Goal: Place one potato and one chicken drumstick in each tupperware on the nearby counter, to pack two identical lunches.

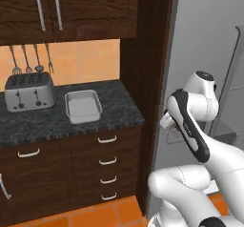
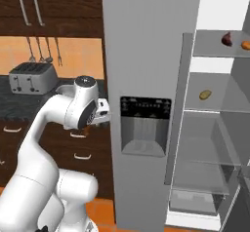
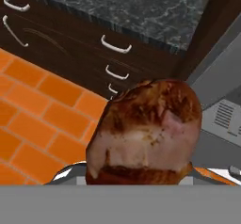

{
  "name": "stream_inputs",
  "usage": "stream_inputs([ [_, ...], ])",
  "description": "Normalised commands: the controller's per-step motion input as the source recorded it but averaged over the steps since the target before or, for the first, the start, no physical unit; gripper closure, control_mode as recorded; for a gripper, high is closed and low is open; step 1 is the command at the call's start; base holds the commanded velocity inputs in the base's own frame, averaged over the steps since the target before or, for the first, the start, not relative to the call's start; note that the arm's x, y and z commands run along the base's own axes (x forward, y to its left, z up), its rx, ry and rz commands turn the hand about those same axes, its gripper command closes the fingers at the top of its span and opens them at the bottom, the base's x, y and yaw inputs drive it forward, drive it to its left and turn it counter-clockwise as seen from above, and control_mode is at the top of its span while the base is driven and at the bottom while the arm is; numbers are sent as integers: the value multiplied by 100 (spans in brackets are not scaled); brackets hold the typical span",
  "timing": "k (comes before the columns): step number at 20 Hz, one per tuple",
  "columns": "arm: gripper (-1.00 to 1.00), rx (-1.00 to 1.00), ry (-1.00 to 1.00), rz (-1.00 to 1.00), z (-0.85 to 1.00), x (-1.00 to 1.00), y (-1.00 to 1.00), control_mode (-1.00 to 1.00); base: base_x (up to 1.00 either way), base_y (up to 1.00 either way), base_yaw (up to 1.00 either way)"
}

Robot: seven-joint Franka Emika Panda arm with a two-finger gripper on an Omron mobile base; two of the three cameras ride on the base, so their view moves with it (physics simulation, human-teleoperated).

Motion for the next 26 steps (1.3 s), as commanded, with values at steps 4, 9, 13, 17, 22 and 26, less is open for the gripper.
stream_inputs([
  [4,100,0,0,0,0,0,0,100,-27,100,-1],
  [9,100,0,0,0,0,0,0,100,-2,100,-8],
  [13,100,0,0,0,0,0,0,100,0,100,-8],
  [17,100,0,0,0,0,0,0,100,9,100,-1],
  [22,100,0,0,0,0,0,0,100,16,100,0],
  [26,100,0,0,0,0,0,0,100,28,100,-3],
])
